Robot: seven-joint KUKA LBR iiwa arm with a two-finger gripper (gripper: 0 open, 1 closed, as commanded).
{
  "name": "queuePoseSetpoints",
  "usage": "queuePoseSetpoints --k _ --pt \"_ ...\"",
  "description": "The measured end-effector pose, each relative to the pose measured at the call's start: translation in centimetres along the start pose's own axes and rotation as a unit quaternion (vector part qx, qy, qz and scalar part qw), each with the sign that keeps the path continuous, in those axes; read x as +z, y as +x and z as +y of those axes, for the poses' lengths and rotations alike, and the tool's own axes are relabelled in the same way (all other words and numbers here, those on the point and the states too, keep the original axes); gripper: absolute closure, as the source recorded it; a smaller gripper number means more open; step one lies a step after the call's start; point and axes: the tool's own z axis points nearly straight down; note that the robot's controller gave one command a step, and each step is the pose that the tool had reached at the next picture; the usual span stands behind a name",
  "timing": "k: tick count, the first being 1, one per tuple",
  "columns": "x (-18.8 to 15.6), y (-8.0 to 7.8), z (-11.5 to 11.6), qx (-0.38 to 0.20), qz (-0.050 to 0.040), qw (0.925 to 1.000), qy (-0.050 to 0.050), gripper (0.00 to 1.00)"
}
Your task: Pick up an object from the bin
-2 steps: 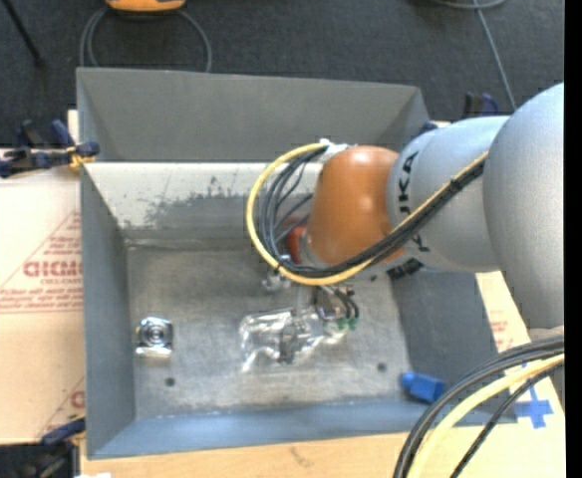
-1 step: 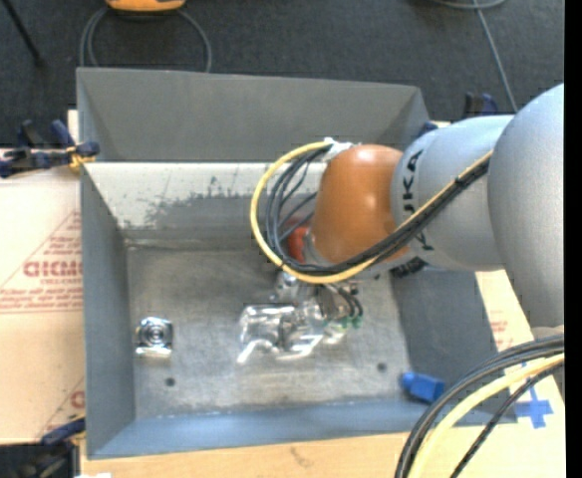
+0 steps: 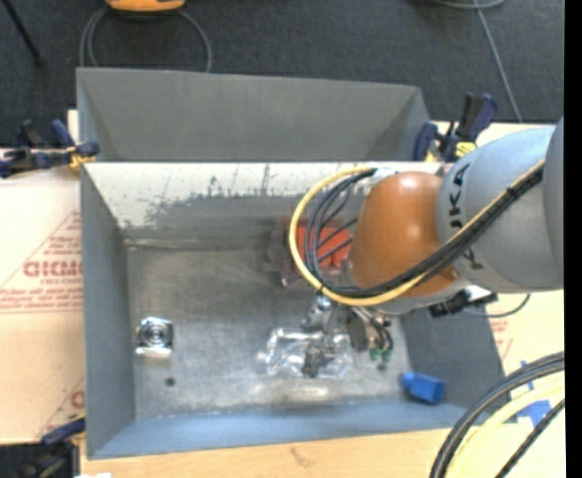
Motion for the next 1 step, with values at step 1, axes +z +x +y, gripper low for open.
queuePoseSetpoints --k 1 --pt "-11.36 -1.09 5.60 -0.138 -0.0046 0.9904 0.000 1.00"
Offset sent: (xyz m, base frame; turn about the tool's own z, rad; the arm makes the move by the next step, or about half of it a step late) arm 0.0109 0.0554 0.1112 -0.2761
